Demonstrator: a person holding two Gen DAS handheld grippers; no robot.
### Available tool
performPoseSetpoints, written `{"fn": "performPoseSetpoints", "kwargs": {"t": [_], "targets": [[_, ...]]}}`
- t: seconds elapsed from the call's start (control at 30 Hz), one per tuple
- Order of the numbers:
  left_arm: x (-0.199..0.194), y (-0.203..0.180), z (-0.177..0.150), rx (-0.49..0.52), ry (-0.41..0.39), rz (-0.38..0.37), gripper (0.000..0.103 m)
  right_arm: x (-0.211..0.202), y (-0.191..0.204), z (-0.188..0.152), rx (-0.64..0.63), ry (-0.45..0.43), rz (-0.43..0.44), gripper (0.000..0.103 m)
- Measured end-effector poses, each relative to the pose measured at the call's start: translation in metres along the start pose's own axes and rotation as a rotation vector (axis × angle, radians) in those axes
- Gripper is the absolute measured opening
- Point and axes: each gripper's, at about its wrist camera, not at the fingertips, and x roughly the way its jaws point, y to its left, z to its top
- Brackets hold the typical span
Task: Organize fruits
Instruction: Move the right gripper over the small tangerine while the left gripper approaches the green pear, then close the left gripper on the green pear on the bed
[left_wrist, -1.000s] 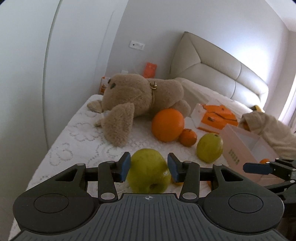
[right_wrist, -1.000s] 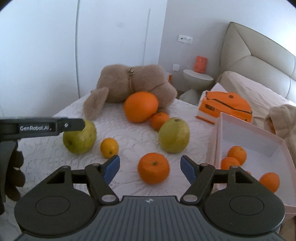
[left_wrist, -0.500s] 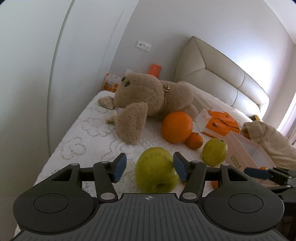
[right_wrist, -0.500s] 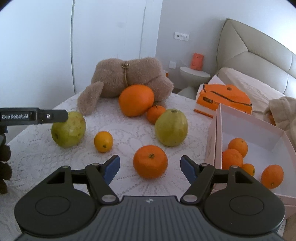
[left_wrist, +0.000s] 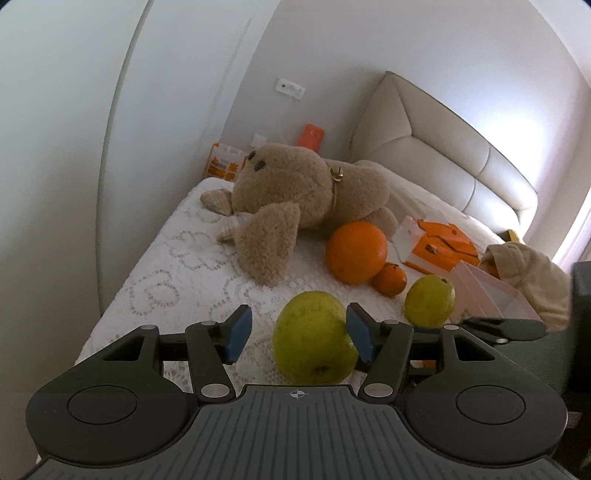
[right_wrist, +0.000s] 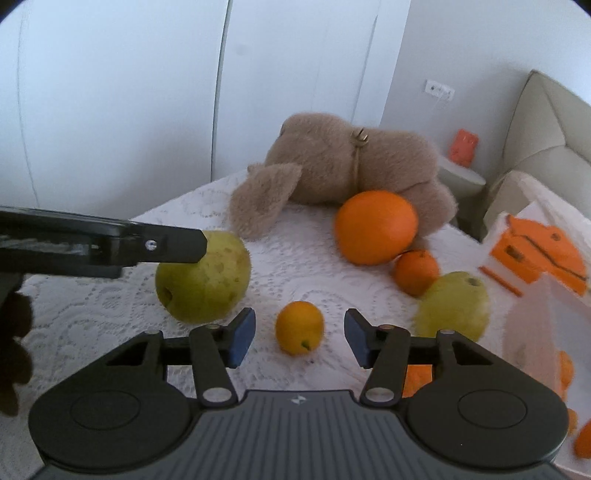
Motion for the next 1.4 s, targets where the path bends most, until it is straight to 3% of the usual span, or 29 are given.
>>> {"fn": "performPoseSetpoints", "kwargs": {"t": [0.07,0.3,0.57,0.67,0.73,0.8,0.87,0.97,1.1,1.27,1.33,1.4], "targets": [[0.0,0.0,-0.001,0.002,0.008,-0.008,0.063,0.006,-0.002,-0.002,0.014,0.029,0.001,0.03],[0.004,-0.007,0.004,0.002,0.017,-0.001,0.059,-0.043,-0.015,-0.024,0.104,-0.017,0.027,0.031],[0.022,-0.025,0.008,-0.001,0.074,0.015,0.062,-0.083,-0.051,-0.073,0.228,-0.004,-0.096,0.031],[0.028,-0.036,0.004,0.018,0.109,0.011,0.061,-0.082,-0.063,-0.084,0.272,0.013,-0.093,0.031],[0.029,-0.044,0.001,0.053,0.109,0.032,0.061,-0.081,-0.065,-0.088,0.285,0.008,-0.092,0.035],[0.029,-0.05,0.001,0.078,0.114,0.053,0.061,-0.08,-0.067,-0.092,0.292,0.003,-0.086,0.056],[0.027,-0.055,0.0,0.093,0.119,0.064,0.061,-0.079,-0.068,-0.097,0.306,0.004,-0.081,0.07],[0.024,-0.062,-0.001,0.109,0.124,0.071,0.062,-0.078,-0.069,-0.097,0.311,0.004,-0.055,0.08],[0.019,-0.07,0.001,0.119,0.132,0.051,0.062,-0.077,-0.068,-0.097,0.301,0.007,-0.055,0.082],[0.013,-0.07,0.006,0.048,0.145,-0.046,0.062,-0.075,-0.068,-0.097,0.301,0.011,-0.052,0.085],[0.013,-0.074,0.004,0.076,0.144,-0.032,0.062,-0.075,-0.067,-0.097,0.295,0.014,-0.053,0.086],[0.016,-0.078,0.001,0.122,0.14,0.034,0.062,-0.074,-0.066,-0.097,0.289,0.017,-0.054,0.087]]}}
